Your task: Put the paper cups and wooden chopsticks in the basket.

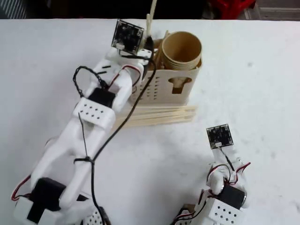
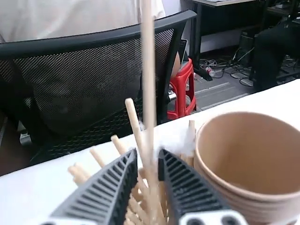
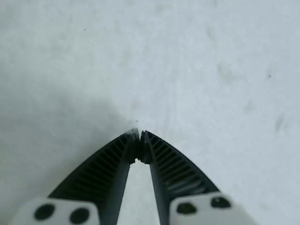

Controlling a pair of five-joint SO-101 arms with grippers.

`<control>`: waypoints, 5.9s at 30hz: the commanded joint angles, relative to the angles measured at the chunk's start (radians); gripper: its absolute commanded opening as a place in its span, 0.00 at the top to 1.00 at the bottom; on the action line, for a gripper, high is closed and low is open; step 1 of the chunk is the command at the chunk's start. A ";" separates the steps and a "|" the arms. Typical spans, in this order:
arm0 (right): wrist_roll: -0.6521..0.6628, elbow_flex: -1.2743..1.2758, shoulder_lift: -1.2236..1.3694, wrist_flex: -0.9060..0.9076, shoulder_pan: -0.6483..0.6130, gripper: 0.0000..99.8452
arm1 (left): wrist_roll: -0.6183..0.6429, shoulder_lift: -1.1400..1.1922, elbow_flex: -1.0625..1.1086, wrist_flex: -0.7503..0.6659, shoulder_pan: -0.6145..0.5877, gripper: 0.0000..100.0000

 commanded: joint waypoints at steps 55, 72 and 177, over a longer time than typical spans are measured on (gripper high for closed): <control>0.012 0.006 -0.005 0.042 -0.097 0.98 | -0.230 -0.216 0.471 0.282 -0.355 0.91; 0.008 -0.316 -0.002 -0.064 -0.182 0.98 | -0.216 -0.214 0.466 0.235 -0.444 0.91; -0.282 -1.395 2.022 -0.114 -1.049 0.95 | -0.529 0.243 0.224 0.226 -1.110 0.91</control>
